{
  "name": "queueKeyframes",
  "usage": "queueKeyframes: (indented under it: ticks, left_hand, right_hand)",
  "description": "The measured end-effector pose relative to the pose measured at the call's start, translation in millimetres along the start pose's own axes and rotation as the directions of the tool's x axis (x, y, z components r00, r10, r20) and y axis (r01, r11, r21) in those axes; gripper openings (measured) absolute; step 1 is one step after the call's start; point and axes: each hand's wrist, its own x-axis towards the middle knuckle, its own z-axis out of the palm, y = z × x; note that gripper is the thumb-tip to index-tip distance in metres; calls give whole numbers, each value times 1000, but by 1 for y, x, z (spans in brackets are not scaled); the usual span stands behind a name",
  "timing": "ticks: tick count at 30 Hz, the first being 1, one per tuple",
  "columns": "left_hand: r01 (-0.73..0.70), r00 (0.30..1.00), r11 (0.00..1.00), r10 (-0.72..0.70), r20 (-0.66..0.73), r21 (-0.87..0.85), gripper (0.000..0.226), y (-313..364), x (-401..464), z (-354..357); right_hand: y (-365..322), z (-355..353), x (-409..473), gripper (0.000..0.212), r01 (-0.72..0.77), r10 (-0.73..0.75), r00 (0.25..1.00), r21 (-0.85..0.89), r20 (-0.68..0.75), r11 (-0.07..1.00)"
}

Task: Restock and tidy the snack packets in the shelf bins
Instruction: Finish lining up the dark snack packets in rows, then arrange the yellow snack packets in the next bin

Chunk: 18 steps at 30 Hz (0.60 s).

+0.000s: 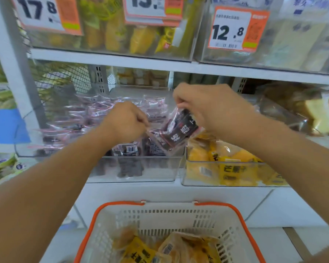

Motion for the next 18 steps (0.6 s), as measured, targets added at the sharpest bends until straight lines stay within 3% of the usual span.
queueKeyframes:
  ticks: [4, 7, 9, 11, 12, 14, 16, 18]
  left_hand:
    - [121, 992, 973, -112, 55, -196, 16, 2, 2, -5]
    - [113, 992, 977, -100, 80, -180, 43, 3, 2, -6]
    - [96, 989, 988, -81, 123, -121, 55, 2, 2, -9]
    - [80, 986, 992, -65, 151, -95, 59, 2, 1, -13]
    - [77, 986, 991, -60, 157, -109, 57, 1, -1, -14]
    - [78, 987, 982, -52, 149, -171, 38, 0, -4, -14]
    - [85, 990, 979, -62, 127, -185, 19, 0, -6, -12]
    - [90, 993, 983, -77, 85, -160, 18, 0, -7, -9]
  right_hand:
    - [-7, 13, 3, 46, 270, -271, 962, -173, 18, 947]
    - [-14, 14, 17, 48, 398, -404, 915, -160, -1, 903]
    - [-25, 26, 23, 43, 410, -401, 912, -160, 88, 898]
    - [-29, 41, 24, 28, 323, -312, 941, -70, 133, 944]
    - [-28, 43, 24, 24, 216, -227, 965, 90, 129, 972]
    - [-18, 41, 22, 34, -88, -11, 975, 428, 223, 900]
    - [-9, 36, 19, 39, -226, 71, 947, 494, 313, 840]
    - [-7, 31, 20, 22, -163, 39, 959, 438, 279, 884]
